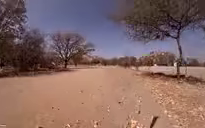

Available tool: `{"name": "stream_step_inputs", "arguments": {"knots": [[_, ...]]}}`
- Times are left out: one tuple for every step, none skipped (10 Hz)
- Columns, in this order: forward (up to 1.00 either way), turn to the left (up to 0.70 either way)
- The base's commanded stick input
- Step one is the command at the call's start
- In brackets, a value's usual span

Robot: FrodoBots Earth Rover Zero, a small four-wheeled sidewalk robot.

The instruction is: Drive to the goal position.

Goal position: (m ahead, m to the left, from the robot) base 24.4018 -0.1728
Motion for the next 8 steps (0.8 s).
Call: {"name": "stream_step_inputs", "arguments": {"knots": [[0.50, 0.00], [0.50, 0.00], [0.50, 0.00], [0.50, 0.00], [0.50, 0.00], [0.50, 0.00], [0.50, 0.00], [0.50, 0.00]]}}
